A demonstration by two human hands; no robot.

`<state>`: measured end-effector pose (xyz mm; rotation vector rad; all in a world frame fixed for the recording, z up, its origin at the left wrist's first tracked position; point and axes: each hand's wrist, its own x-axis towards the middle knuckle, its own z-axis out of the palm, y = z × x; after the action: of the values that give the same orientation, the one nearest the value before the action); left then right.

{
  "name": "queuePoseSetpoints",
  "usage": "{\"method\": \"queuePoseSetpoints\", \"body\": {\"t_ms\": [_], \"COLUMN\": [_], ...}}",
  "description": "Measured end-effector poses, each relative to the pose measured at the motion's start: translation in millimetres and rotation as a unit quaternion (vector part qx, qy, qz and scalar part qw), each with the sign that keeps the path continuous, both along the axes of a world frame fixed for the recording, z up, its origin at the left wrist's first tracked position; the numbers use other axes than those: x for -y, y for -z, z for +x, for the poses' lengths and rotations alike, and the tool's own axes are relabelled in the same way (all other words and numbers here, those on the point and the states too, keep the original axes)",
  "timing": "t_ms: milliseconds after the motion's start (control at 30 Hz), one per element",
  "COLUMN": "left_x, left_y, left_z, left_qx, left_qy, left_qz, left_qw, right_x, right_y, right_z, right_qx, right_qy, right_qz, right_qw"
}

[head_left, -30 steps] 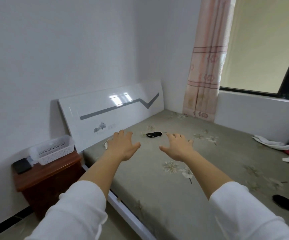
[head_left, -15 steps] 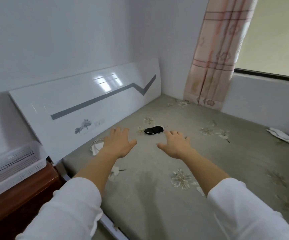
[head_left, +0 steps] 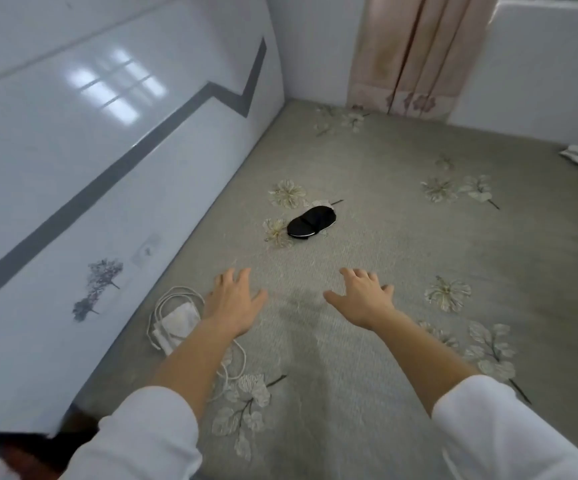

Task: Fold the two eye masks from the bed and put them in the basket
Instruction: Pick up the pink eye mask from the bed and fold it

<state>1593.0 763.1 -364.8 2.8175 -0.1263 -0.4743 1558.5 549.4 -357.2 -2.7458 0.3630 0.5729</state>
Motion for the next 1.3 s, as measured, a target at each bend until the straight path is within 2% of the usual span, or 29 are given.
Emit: {"method": "queuePoseSetpoints", "body": {"t_ms": [233, 400, 500, 600, 700, 767, 900, 967, 1133, 1300], "left_x": [-6.5, -2.2, 4.6, 15.0, 20.4, 20.1, 21.4, 22.5, 19.9, 18.9], "left_y": [122.9, 222.0, 272.1, 303.9, 315.6, 319.0, 318.1, 317.8, 319.5, 319.4], "left_z": [86.5, 129.6, 154.4, 178.8, 188.0, 188.3, 188.8, 190.6, 191.7, 191.1], "left_qx": [-0.061, -0.086, -0.060, 0.019, 0.078, 0.084, 0.084, 0.083, 0.087, 0.079], "left_qy": [0.013, -0.001, -0.014, -0.005, -0.010, -0.018, -0.030, -0.035, -0.029, -0.019], "left_qz": [-0.002, -0.018, -0.038, -0.049, -0.046, -0.046, -0.065, -0.069, -0.064, -0.061], "left_qw": [0.998, 0.996, 0.997, 0.999, 0.996, 0.995, 0.994, 0.994, 0.994, 0.995], "right_x": [2.5, 11.4, 14.6, 18.3, 19.7, 16.2, 3.6, 0.3, 5.7, 4.5], "right_y": [106.1, 187.6, 231.2, 264.8, 284.2, 292.8, 297.3, 297.5, 290.2, 283.0], "right_z": [76.3, 127.3, 154.6, 184.1, 220.8, 249.9, 300.0, 314.1, 316.9, 271.5], "right_qx": [-0.043, -0.035, -0.015, 0.049, 0.119, 0.151, 0.177, 0.164, 0.161, 0.147], "right_qy": [0.038, 0.079, 0.119, 0.137, 0.183, 0.245, 0.424, 0.471, 0.496, 0.470], "right_qz": [-0.009, 0.008, 0.068, 0.111, 0.142, 0.161, 0.195, 0.191, 0.233, 0.276], "right_qw": [0.998, 0.996, 0.990, 0.983, 0.965, 0.944, 0.867, 0.845, 0.821, 0.826]}}
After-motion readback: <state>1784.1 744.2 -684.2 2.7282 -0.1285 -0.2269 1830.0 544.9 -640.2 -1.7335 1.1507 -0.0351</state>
